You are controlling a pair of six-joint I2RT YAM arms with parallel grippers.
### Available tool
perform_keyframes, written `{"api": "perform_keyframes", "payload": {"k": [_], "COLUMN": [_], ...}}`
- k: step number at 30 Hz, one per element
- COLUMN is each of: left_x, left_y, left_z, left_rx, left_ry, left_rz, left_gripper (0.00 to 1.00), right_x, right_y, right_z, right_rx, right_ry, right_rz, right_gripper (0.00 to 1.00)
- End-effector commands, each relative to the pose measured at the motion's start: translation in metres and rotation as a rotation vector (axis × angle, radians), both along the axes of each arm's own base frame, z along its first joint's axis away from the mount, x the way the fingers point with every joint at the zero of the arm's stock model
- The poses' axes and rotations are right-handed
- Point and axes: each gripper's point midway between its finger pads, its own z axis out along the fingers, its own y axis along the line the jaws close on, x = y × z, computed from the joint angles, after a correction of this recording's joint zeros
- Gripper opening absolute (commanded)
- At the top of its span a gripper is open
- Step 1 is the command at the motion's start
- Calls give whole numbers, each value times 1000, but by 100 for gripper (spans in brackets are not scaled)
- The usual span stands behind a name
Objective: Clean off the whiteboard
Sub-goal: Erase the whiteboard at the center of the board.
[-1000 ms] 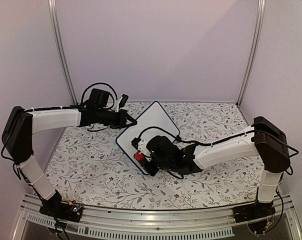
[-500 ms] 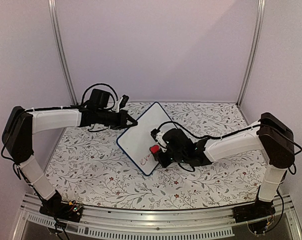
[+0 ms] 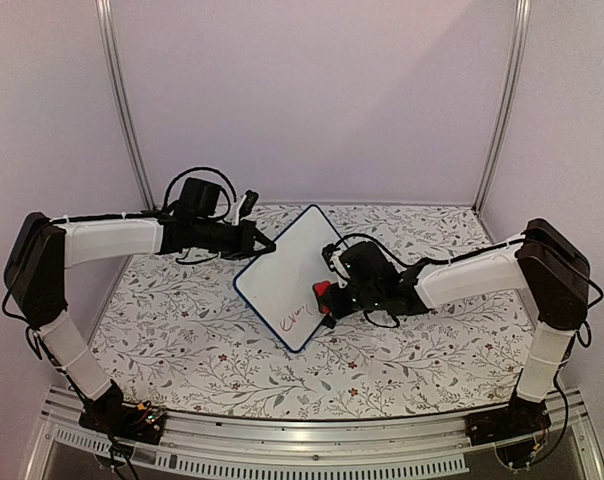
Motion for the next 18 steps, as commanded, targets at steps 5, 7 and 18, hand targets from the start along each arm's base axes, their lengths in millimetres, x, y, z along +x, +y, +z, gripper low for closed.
{"api": "perform_keyframes", "payload": {"k": [5,7,18], "left_x": [-8,-7,-7], "left_y": [-9,-9,-9], "left_z": [-4,-4,-6], "left_rx": [0,0,2], "left_ry": [19,17,20], "left_rz": [-41,-40,-40], "left_gripper": [0,0,0], "right_x": [2,-3,-27], "right_y": [15,19,50], "right_z": [-6,-9,-10], "right_rx": [14,-1,-13], "right_ry": [44,37,17], "right_rz": [18,42,171], "right_gripper": [0,0,0]}}
